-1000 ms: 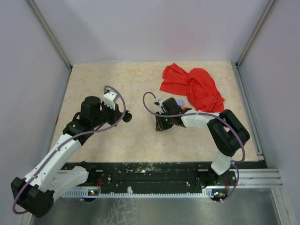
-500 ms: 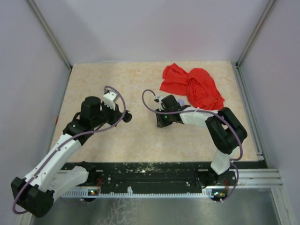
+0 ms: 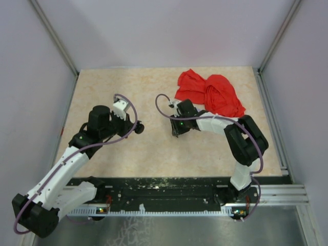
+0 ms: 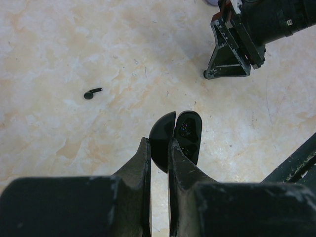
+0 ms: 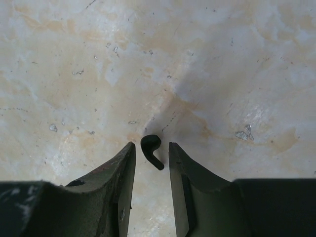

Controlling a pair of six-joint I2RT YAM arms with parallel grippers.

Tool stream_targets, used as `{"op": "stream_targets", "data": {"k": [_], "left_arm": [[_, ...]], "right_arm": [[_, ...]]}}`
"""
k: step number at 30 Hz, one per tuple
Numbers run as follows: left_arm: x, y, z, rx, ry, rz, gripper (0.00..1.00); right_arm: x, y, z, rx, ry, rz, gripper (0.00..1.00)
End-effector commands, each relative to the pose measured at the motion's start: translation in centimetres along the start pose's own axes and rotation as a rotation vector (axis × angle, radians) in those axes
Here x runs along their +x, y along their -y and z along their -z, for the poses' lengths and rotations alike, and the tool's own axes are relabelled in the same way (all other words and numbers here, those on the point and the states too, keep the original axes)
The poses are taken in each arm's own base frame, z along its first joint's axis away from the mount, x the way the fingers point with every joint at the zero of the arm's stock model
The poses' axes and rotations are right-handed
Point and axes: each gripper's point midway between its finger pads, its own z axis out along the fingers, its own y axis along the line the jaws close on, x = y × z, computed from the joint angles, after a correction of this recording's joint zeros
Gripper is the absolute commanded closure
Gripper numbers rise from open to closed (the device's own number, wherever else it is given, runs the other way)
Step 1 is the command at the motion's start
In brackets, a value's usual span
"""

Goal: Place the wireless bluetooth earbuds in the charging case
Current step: Pick up the earbud from the center of the board.

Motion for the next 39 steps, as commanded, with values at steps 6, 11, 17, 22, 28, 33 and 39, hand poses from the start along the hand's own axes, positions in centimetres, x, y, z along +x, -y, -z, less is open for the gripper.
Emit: {"op": "stream_targets", "data": {"k": [6,11,17,22,28,33,39], "left_arm": [[-0.2,0.2,0.2,0.015,0.014,-0.001,0.97],[-0.2,0.3,0.2,0.018,0.011,-0.001,0.97],[-0.2,0.3,0.2,0.02,0.011,-0.001,0.97],[-0.2,0.3,0.2,0.02,0.011,0.001,0.97],[-0.1,0.3,0.1,0.023,0.006,0.002,0.97],[0.0,0.5,0.1,0.035,0.005,0.002,0.97],[0.0,1.5,-0.1,0.099,-0.001,-0.016,1.0]], "right_arm": [[-1.5,-0.2,0.0,0.067,-0.057,0.13,0.65],[-1.3,-0.4,-0.2,0.106,-0.091,0.164,0.66],[-1.3,-0.3,-0.3,0.138,-0.106,0.188,0.71],[-1.0,-0.5,-0.7,0.143,-0.126,0.204,0.73],[-0.6,-0.5,-0.9,0.161,-0.147,0.22,0.76],[-0.6,-0.6,-0.7,0.159,-0.144,0.223,0.82],[-2.3,-1.9,0.4,0.105,-0.058,0.235,0.82]]}}
